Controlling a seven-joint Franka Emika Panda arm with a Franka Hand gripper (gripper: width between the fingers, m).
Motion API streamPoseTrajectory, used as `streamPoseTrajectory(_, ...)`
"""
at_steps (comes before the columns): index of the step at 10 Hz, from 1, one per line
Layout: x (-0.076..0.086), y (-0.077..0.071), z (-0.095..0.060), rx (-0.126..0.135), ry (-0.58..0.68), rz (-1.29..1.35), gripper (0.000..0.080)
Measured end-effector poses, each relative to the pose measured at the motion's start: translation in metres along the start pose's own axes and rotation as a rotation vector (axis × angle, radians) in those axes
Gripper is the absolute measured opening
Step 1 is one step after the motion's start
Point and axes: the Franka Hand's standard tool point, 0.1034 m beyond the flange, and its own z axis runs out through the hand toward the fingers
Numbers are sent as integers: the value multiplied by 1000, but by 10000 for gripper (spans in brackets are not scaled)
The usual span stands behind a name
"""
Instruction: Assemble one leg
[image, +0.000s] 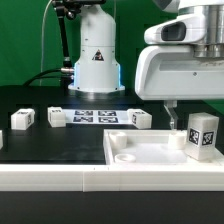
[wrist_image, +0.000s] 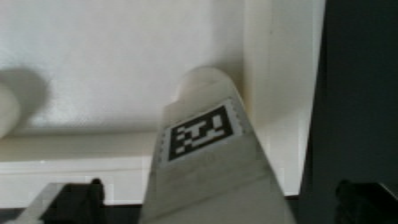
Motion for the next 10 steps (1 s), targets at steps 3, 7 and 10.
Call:
streamPoseTrajectory(3,0,0,0,0,0,-19,371)
streamPoseTrajectory(7,0,0,0,1,0,3,291)
streamPoseTrajectory(10,0,4,1,25,16,376,291)
